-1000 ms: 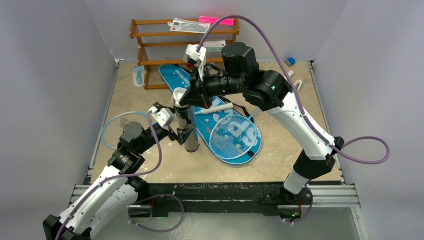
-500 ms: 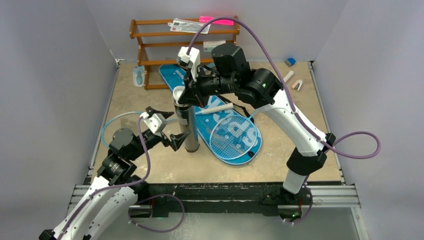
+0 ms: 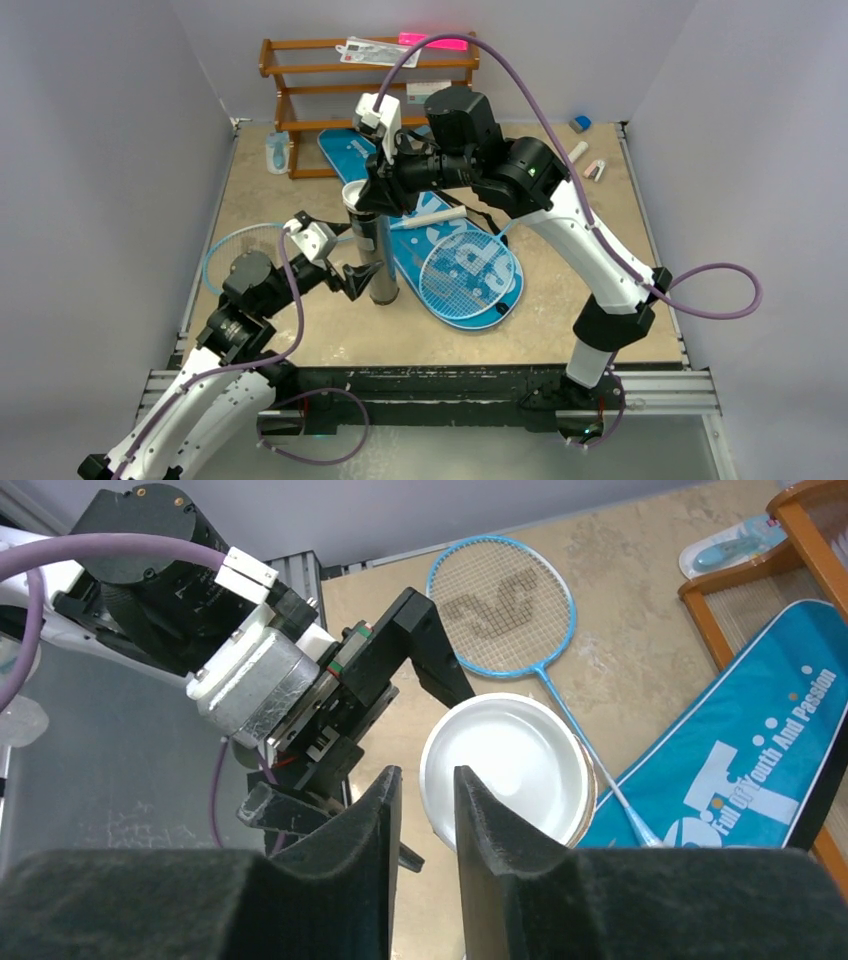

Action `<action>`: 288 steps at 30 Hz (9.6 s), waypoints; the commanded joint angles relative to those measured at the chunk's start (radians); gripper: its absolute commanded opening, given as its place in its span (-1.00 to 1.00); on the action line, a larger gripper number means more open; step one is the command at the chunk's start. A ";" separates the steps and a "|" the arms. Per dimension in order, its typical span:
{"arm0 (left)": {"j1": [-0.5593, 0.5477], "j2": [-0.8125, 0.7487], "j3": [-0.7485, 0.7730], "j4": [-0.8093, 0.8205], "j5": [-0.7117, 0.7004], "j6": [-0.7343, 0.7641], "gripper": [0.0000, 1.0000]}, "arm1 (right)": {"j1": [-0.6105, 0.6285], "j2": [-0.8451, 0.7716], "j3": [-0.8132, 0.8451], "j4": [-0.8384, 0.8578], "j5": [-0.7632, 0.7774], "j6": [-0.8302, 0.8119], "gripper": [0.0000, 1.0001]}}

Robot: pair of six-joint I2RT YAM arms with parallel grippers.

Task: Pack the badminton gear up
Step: Close the lid on the shuttle tube.

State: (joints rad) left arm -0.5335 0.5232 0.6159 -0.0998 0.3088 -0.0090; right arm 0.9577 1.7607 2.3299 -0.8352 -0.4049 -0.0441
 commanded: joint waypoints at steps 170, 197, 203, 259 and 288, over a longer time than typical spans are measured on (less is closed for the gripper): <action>-0.001 0.260 0.560 -0.474 -0.323 -0.490 0.61 | 0.006 -0.371 -1.160 1.219 0.123 0.122 0.53; -0.001 0.222 0.527 -0.501 -0.290 -0.522 0.58 | 0.006 -0.451 -1.031 1.018 0.107 0.113 0.98; -0.001 0.208 0.522 -0.513 -0.290 -0.526 0.57 | 0.006 -0.473 -0.992 1.005 0.105 0.124 0.98; -0.001 0.179 0.444 -0.517 -0.283 -0.544 0.56 | 0.006 -0.482 -0.959 1.010 0.103 0.257 0.98; -0.002 0.152 0.384 -0.534 -0.265 -0.562 0.53 | 0.006 -0.454 -0.955 0.896 0.241 0.270 0.62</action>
State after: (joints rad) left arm -0.5335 0.6544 1.0645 -0.4271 0.0254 -0.6086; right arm 0.9604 1.3094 1.3483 0.1307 -0.1638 0.2523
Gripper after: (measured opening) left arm 0.776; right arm 0.812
